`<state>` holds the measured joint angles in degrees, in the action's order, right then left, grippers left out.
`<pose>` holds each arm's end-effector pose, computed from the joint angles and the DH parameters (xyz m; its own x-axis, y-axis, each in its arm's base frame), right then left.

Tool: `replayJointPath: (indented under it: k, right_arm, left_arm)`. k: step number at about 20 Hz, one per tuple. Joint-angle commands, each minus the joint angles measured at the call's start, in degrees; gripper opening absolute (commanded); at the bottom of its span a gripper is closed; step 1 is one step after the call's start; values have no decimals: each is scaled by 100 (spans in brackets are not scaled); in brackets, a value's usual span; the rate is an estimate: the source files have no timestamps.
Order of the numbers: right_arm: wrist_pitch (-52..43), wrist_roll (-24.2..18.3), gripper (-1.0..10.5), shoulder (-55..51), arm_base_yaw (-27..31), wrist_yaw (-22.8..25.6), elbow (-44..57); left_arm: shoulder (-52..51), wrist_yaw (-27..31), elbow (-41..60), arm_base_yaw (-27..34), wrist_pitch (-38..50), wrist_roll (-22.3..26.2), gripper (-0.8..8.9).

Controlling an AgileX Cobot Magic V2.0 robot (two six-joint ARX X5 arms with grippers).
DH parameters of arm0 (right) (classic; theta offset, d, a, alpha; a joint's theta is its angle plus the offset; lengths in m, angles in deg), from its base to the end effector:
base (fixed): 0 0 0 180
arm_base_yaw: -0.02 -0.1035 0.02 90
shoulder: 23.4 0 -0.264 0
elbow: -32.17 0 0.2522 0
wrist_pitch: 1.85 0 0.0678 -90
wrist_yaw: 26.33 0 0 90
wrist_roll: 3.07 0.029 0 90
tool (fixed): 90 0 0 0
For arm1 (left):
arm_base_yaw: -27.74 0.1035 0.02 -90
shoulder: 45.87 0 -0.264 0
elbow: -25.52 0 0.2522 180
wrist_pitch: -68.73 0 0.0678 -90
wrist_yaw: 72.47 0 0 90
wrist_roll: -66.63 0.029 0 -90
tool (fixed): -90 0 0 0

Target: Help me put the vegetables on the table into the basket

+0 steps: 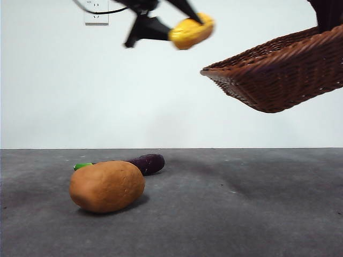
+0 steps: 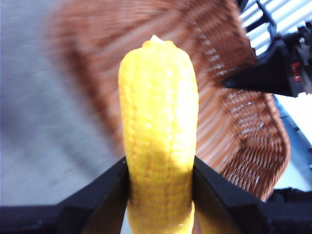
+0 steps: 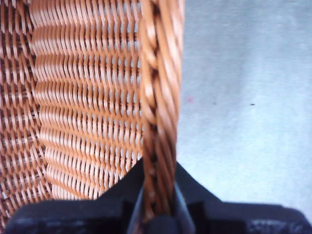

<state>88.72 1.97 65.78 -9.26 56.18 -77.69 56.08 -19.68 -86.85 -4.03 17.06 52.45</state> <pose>0.2810 0.0497 0.3659 0.3154 0.1836 -0.9310 -0.1219 0.9808 0.1521 0.3232 -0.2208 0.3475 0.1907 -0.8294 -0.5251 0.6440 0.5094 -0.5708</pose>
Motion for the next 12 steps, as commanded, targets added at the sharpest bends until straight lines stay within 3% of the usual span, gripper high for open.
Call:
replayJointPath:
  k: [1,5,6,8,9,12]
  right_arm:
    - [-9,83,-8,46,-192,-66,39]
    - [-4,103,-8,57,-433,-66,42]
    - [-2,103,-8,59,-468,-66,42]
    - [-2,101,-8,59,-520,-118,42]
    - [-2,101,-8,59,-544,-155,42]
    - [-11,103,-8,66,-546,-190,46]
  left_arm:
    - [118,431,20,-374,271,-407,-3]
    - [225,1147,20,-706,210,-763,38]
    - [236,1359,20,-708,140,-846,136]
    - [243,1541,20,-728,116,-896,448]
    - [240,1541,20,-728,120,-894,553]
    - [240,1534,20,-699,168,-885,567]
